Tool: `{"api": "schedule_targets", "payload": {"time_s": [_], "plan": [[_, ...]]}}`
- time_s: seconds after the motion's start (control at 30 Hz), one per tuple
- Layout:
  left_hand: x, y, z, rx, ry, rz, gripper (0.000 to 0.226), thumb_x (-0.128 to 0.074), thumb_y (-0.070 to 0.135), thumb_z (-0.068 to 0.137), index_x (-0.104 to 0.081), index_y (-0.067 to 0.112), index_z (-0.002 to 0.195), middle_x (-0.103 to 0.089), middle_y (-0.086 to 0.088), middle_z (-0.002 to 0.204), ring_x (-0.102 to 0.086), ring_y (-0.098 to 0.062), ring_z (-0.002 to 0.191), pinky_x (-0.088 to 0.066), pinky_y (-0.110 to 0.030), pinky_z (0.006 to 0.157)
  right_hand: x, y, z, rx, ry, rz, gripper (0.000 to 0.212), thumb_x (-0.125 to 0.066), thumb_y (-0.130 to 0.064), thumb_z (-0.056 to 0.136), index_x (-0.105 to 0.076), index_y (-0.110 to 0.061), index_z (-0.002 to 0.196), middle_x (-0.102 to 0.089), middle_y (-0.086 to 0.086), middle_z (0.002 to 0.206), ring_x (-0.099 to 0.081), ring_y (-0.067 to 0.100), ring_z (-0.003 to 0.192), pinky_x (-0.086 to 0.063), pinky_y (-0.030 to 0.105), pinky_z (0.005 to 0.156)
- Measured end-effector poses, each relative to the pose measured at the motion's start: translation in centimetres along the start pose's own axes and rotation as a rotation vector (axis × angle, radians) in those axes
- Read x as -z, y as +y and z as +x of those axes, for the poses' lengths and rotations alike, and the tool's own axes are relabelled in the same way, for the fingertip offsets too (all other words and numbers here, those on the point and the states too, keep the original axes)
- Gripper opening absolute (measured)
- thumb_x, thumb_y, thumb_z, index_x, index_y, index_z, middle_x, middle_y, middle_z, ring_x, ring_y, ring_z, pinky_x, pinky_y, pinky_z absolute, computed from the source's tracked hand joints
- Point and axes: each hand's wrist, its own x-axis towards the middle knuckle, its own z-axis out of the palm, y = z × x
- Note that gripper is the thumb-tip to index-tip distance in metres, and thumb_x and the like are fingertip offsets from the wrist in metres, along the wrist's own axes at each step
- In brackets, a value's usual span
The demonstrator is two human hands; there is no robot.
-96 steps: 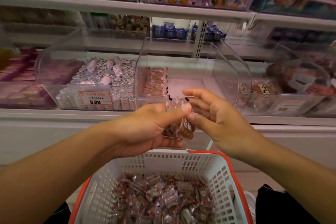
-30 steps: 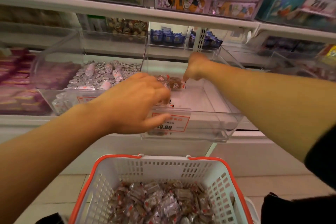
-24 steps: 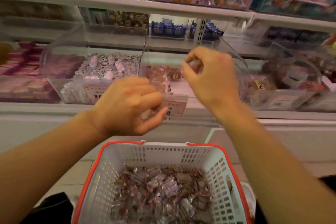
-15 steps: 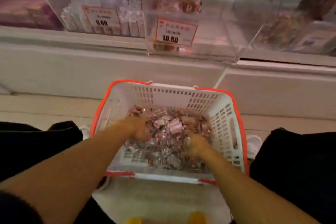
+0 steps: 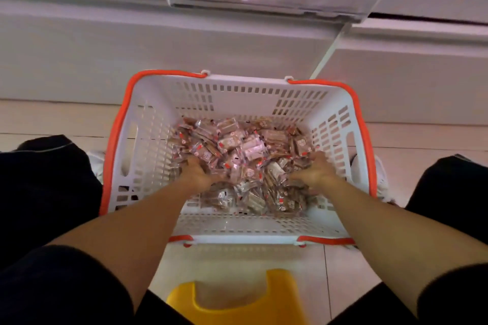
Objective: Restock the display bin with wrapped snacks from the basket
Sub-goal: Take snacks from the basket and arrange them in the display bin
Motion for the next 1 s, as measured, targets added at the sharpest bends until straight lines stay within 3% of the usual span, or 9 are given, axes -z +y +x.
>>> {"api": "schedule_targets", "payload": {"time_s": [0.07,0.17,0.3,0.4,0.53,0.67,0.77,0.83,1.0], "plan": [[-1.1,0.6,-0.1,-0.032,0.006,0.085,0.094,-0.089,0.048,0.056,-0.046,0.001,0.126,-0.054,-0.02,0.127,-0.057,-0.039,0.116,-0.048,-0.051,0.099,1.3,0.9,0.2,-0.002,0.011,-0.029,0.106,-0.095,-0.024,0.061,-0.028,-0.012,0.143,-0.049,0.014,0.139,-0.055,0.028,0.107,-0.053,0.025,0.079],[-3.8,1.4,-0.4,-0.102,0.001,0.072,0.095,-0.089,0.036,0.063,-0.036,0.004,0.134,-0.048,-0.017,0.134,-0.053,-0.036,0.12,-0.047,-0.049,0.101,1.8,1.8,0.2,-0.037,-0.106,-0.201,0.136,-0.093,-0.043,0.06,0.0,-0.017,0.156,-0.025,0.012,0.16,-0.033,0.036,0.142,-0.036,0.042,0.109],[-6.7,1.0,-0.4,-0.135,0.058,0.145,0.098,-0.089,0.028,0.067,-0.021,0.015,0.135,-0.047,-0.012,0.129,-0.053,-0.033,0.117,-0.048,-0.047,0.099,-0.9,2.4,0.0,0.006,-0.101,-0.307,0.139,-0.089,-0.056,0.059,0.006,-0.024,0.157,-0.006,0.017,0.164,-0.024,0.04,0.146,-0.034,0.046,0.113],[-7.1,0.7,-0.4,-0.149,0.14,0.333,0.094,-0.087,0.039,0.068,-0.023,0.021,0.134,-0.056,-0.011,0.124,-0.057,-0.034,0.113,-0.05,-0.046,0.094,-2.6,2.1,0.5,0.054,-0.01,-0.455,0.118,-0.086,-0.058,0.062,-0.017,-0.021,0.15,-0.024,0.02,0.156,-0.04,0.042,0.135,-0.046,0.045,0.102],[-6.8,0.9,-0.7,-0.148,0.061,0.261,0.089,-0.088,0.028,0.069,-0.025,0.023,0.131,-0.061,-0.01,0.11,-0.063,-0.028,0.094,-0.056,-0.042,0.079,-3.1,1.3,0.6,0.163,0.027,-0.389,0.051,-0.083,-0.043,0.074,-0.052,-0.022,0.11,-0.065,0.007,0.11,-0.062,0.027,0.091,-0.053,0.033,0.076],[-7.3,1.7,-1.1,-0.047,0.027,0.074,0.088,-0.088,0.011,0.067,-0.034,0.002,0.136,-0.054,-0.022,0.128,-0.057,-0.039,0.117,-0.049,-0.044,0.099,-2.5,1.0,0.4,0.127,0.08,-0.227,0.008,-0.074,-0.02,0.084,-0.069,-0.014,0.085,-0.072,0.007,0.095,-0.067,0.025,0.09,-0.056,0.034,0.077],[-7.3,1.6,-1.4,0.078,-0.054,-0.013,0.076,-0.089,0.004,0.064,-0.048,-0.003,0.128,-0.063,-0.02,0.121,-0.061,-0.036,0.112,-0.051,-0.048,0.098,-2.3,0.9,0.3,0.037,0.03,0.097,0.008,-0.071,-0.003,0.085,-0.074,-0.006,0.079,-0.075,0.013,0.094,-0.07,0.026,0.089,-0.059,0.038,0.084],[-6.8,1.5,-2.0,0.162,-0.178,-0.07,0.063,-0.084,-0.003,0.069,-0.053,-0.005,0.124,-0.065,-0.017,0.108,-0.064,-0.031,0.101,-0.054,-0.045,0.094,-2.1,0.9,-0.4,-0.061,-0.034,0.358,0.013,-0.069,0.008,0.084,-0.072,-0.001,0.076,-0.073,0.02,0.093,-0.07,0.028,0.078,-0.061,0.037,0.072],[-5.1,1.9,-3.8,0.124,-0.278,0.249,0.047,-0.075,0.001,0.082,-0.056,-0.008,0.123,-0.063,-0.013,0.081,-0.059,-0.021,0.068,-0.056,-0.035,0.073,-0.6,0.4,-2.4,-0.1,-0.059,0.568,0.013,-0.067,0.013,0.083,-0.072,0.002,0.08,-0.07,0.016,0.089,-0.07,0.026,0.076,-0.059,0.025,0.054]]}}
